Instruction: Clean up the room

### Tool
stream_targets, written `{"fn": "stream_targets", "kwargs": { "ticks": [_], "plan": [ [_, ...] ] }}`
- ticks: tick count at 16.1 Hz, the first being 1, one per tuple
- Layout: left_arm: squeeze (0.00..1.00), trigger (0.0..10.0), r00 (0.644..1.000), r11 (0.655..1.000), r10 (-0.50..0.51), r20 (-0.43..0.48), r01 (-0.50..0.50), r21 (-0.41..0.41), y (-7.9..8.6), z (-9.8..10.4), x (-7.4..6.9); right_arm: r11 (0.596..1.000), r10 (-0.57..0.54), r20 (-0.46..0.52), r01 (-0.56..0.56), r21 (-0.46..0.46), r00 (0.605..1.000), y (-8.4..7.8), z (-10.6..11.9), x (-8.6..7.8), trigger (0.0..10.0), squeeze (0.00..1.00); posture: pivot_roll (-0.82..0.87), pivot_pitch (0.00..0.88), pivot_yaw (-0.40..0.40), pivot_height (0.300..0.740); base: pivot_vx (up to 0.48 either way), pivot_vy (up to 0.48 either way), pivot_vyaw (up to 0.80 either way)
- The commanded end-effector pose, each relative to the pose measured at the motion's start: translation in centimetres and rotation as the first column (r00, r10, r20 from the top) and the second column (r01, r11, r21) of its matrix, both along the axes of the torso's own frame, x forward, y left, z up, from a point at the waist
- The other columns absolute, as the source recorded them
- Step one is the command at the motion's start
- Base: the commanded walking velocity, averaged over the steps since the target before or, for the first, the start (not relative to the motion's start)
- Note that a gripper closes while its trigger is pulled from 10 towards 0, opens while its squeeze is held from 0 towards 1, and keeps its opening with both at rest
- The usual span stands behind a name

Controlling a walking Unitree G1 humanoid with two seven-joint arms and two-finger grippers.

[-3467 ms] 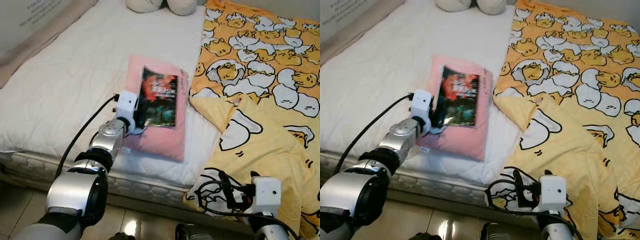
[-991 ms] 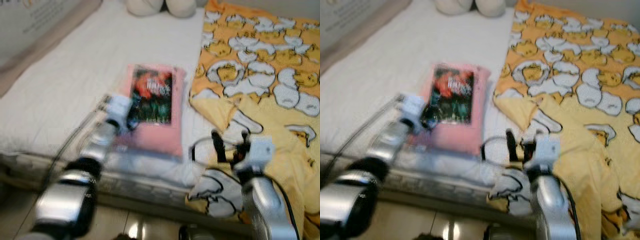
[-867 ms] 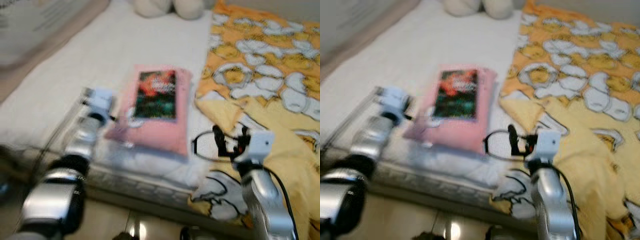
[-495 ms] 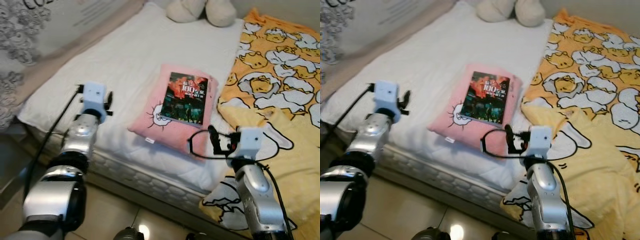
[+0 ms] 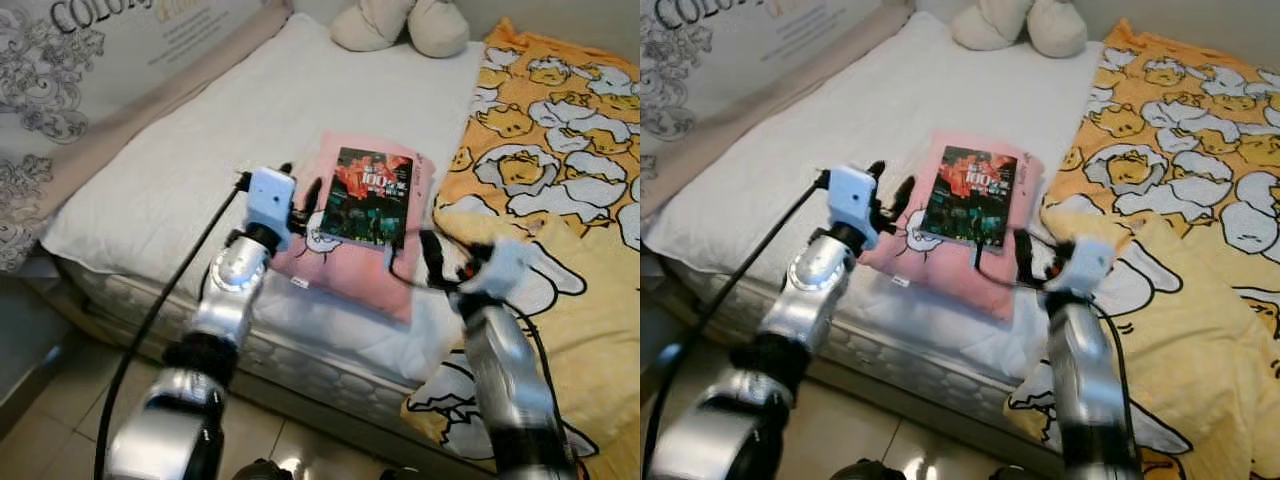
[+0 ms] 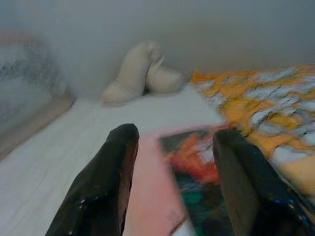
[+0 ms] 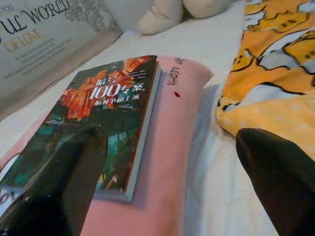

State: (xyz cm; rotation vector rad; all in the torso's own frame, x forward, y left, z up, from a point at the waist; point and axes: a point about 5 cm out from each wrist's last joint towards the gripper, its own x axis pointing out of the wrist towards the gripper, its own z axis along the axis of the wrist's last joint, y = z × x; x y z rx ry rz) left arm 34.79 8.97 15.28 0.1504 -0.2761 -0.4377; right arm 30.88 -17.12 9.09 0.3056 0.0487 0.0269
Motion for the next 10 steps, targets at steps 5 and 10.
{"fn": "stream_targets", "kwargs": {
  "ticks": [5,10],
  "plan": [
    [0.0,10.0,1.0,0.997,0.013,0.013,-0.014,0.07,2.3,0.6,-3.6,0.995,0.061,-0.018,-0.059,0.076,0.998,2.4,0.1,3.5,10.0,0.0,0.23,0.084,0.031,0.74,0.0,0.0,0.0],
    [0.0,10.0,0.993,0.985,0.109,-0.039,-0.103,0.14,5.3,1.1,-8.2,0.992,0.086,-0.038,-0.082,0.099,0.996,4.6,0.7,5.4,10.0,0.0,0.37,0.227,0.041,0.74,0.0,0.0,0.0]
  ]
}}
